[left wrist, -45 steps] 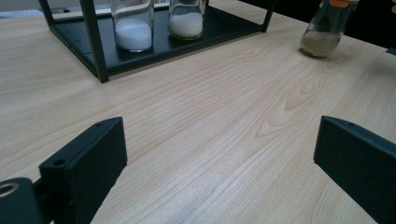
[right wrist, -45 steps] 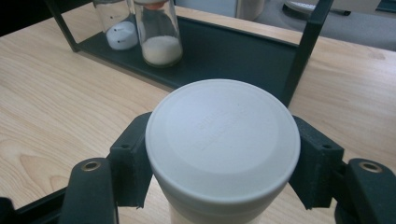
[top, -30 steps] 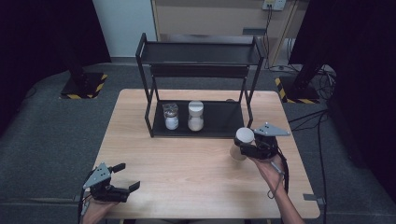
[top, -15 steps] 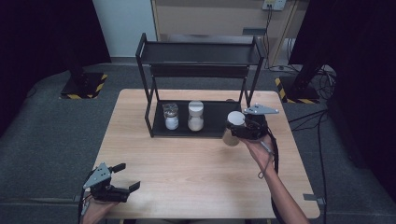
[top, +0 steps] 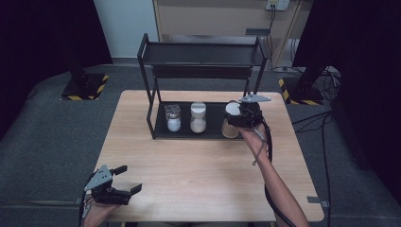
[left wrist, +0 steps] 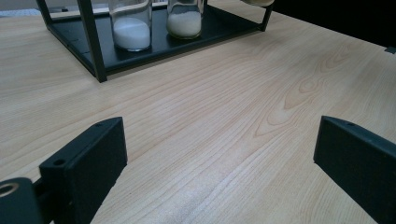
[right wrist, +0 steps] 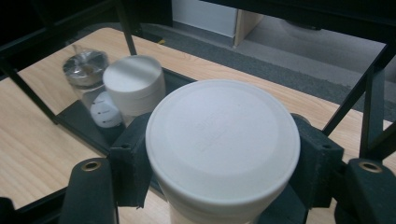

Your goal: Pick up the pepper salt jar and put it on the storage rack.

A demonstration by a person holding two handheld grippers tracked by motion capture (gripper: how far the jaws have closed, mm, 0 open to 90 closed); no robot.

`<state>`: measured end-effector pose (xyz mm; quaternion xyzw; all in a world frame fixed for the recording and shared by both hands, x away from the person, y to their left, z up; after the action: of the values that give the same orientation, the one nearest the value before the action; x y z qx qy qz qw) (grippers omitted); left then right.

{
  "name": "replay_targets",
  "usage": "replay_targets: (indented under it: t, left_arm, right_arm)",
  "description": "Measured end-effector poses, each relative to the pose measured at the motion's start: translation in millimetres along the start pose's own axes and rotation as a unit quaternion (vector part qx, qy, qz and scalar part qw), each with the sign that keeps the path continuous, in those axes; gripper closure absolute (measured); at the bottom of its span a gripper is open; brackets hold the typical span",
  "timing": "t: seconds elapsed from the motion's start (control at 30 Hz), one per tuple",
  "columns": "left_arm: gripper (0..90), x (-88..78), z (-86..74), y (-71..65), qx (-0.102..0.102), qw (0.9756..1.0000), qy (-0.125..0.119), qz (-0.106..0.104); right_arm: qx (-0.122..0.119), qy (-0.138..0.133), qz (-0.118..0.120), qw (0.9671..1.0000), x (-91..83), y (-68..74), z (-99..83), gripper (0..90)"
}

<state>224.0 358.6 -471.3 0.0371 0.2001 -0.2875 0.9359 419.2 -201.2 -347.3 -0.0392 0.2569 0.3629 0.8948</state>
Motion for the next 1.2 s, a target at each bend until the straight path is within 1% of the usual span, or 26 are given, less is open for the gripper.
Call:
replay_targets:
  t: [0.07, 0.1, 0.13, 0.23, 0.47, 0.6, 0.73, 0.8, 1.0, 1.17, 1.2]
  left_arm:
    - [1.6, 0.2, -0.1, 0.1, -0.001, 1.0, 0.0, 0.0]
    - [1.6, 0.2, -0.1, 0.1, -0.001, 1.0, 0.0, 0.0]
    - [1.6, 0.1, -0.2, 0.3, -0.001, 1.0, 0.0, 0.0]
    - [1.6, 0.2, -0.5, 0.5, -0.003, 1.0, 0.0, 0.0]
    - [1.7, 0.3, -0.6, 0.8, -0.004, 1.0, 0.0, 0.0]
    - [1.7, 0.1, -0.8, 0.9, -0.005, 1.0, 0.0, 0.0]
    - [1.7, 0.1, -1.1, 1.5, -0.006, 1.0, -0.001, 0.0]
    - [1.7, 0.3, -1.1, 1.7, -0.006, 1.0, 0.0, -0.001]
    - [1.7, 0.1, -1.3, 1.8, -0.006, 1.0, -0.001, 0.0]
    - [1.7, 0.4, -1.2, 1.9, -0.005, 1.0, 0.0, -0.001]
    - [1.7, 0.2, -1.3, 1.9, -0.006, 1.0, -0.001, -0.001]
  right_arm:
    - [0.001, 0.001, -0.006, 1.0, 6.3, -2.2, 0.7, 33.5]
    - [0.001, 0.001, -0.006, 1.0, 6.3, -2.2, 0.7, 33.5]
    - [0.0, 0.004, -0.011, 0.9999, 12.5, -2.8, 1.4, 33.5]
    - [0.0, 0.005, -0.019, 0.9998, 19.9, -3.5, 1.6, 33.5]
    - [0.002, 0.011, -0.026, 0.9996, 39.3, -9.9, -0.8, 33.6]
    - [0.011, 0.012, -0.028, 0.9995, 48.4, -14.8, -2.8, 33.6]
    - [0.019, 0.013, -0.032, 0.9992, 55.4, -18.4, -6.2, 33.6]
    - [0.018, 0.016, -0.033, 0.9992, 60.2, -19.6, -8.2, 33.6]
    - [0.02, 0.022, -0.036, 0.9989, 68.2, -19.1, -9.7, 33.6]
    - [0.019, 0.02, -0.035, 0.999, 70.9, -18.8, -10.9, 33.5]
    - [0.022, 0.021, -0.035, 0.9989, 71.9, -18.1, -11.6, 33.5]
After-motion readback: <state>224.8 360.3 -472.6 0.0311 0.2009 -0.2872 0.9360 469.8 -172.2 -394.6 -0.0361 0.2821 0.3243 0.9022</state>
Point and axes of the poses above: each handheld gripper's, and its own axes: x roughly forward along the jaws, z roughly out of its top, y roughly to its left, the point moved 5 cm from there along x, roughly forward along the jaws, and after that the axes turned 11 degrees about z, right-handed, at the moved point
